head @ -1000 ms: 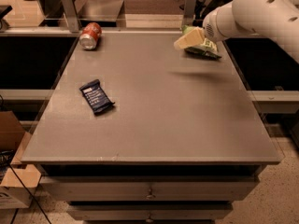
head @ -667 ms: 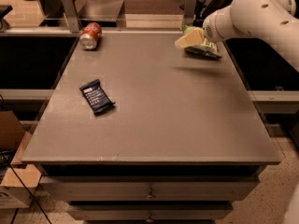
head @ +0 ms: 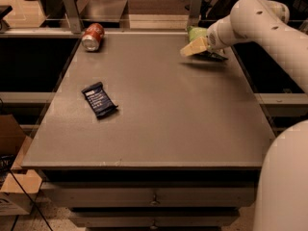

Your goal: Move green jalapeno chip bag near coke can

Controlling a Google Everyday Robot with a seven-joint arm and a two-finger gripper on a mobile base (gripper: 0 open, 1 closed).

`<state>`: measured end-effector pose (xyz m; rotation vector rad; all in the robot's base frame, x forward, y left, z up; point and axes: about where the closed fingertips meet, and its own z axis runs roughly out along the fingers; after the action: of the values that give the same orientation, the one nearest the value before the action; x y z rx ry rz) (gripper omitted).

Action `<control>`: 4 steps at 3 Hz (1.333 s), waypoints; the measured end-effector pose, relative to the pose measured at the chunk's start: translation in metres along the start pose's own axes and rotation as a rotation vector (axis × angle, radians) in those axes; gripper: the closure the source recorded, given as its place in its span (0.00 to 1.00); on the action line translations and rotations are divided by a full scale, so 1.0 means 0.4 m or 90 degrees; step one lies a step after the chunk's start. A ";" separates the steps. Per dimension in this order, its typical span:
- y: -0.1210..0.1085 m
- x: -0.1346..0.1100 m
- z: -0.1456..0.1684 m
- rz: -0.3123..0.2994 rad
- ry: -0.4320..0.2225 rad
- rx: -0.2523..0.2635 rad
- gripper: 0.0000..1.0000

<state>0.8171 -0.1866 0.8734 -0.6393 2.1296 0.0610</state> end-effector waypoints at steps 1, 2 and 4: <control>-0.011 0.046 0.045 0.024 0.028 -0.007 0.17; -0.010 0.058 0.061 0.029 0.035 -0.011 0.40; 0.054 -0.047 0.020 -0.019 -0.035 -0.038 0.87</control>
Offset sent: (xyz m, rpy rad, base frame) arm 0.0100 -0.0094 -0.0316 0.0204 0.0653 -0.0268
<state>0.8220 -0.1577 0.8792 -0.6967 2.0718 0.1239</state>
